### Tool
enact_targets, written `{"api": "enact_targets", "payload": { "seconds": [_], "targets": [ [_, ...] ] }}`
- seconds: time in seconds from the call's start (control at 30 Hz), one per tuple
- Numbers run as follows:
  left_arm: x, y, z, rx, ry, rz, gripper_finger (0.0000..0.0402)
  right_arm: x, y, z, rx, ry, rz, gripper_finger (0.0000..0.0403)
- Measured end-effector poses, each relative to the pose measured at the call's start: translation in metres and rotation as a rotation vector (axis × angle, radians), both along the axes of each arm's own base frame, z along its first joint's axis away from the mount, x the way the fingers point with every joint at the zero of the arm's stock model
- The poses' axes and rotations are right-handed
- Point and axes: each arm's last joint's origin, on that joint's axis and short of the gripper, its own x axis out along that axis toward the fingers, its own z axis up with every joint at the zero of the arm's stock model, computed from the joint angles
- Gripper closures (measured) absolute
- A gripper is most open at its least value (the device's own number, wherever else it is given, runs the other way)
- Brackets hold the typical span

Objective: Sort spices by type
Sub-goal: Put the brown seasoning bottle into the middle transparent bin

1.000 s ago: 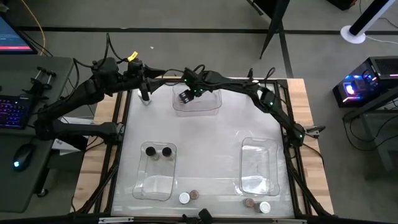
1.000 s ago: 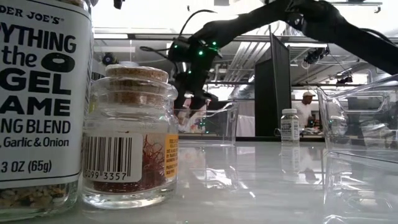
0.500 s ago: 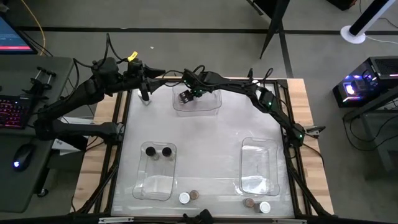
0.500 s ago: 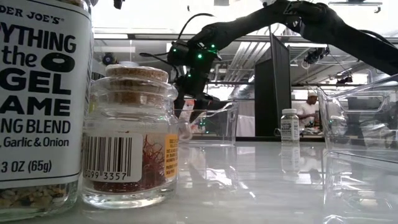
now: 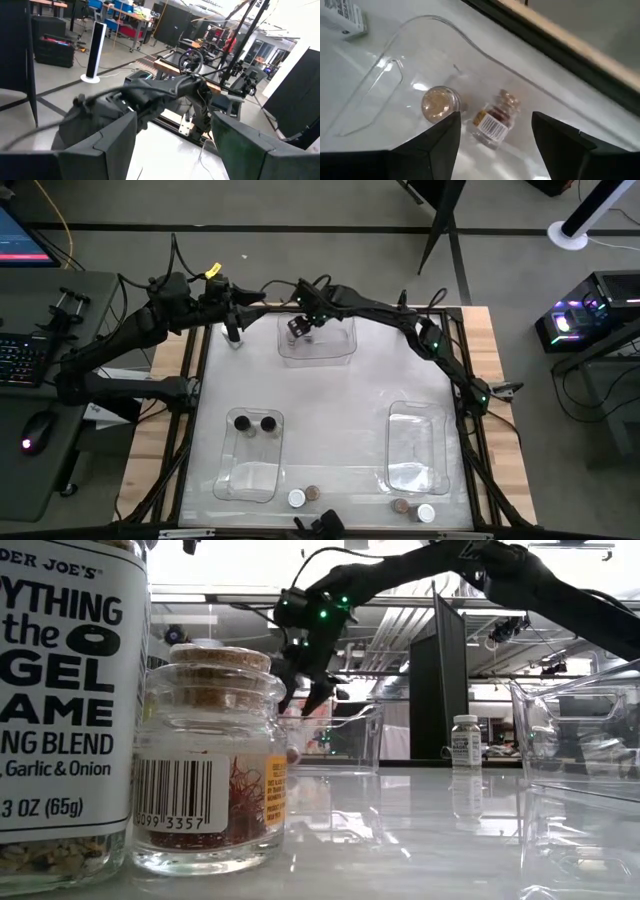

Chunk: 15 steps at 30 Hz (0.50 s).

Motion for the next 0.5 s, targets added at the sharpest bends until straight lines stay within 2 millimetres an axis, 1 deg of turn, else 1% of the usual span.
{"api": "enact_targets", "payload": {
  "seconds": [0.07, 0.2, 0.33, 0.5],
  "targets": [
    [0.0, 0.0, 0.0, 0.0, 0.0, 0.0, 0.0158, -0.004, -0.003, -0.002, 0.058, -0.002, -0.051, 0.0169],
    [0.0, 0.0, 0.0, 0.0, 0.0, 0.0, 0.0158, -0.005, -0.005, -0.018, 0.148, -0.004, -0.134, 0.0188],
    [0.0, 0.0, 0.0, 0.0, 0.0, 0.001, 0.0158, -0.003, -0.006, -0.033, 0.173, -0.007, -0.178, 0.0206],
    [0.0, 0.0, 0.0, 0.0, 0.0, 0.0, 0.0158, -0.002, -0.006, -0.041, 0.187, -0.023, -0.21, 0.0215]
  ]
}}
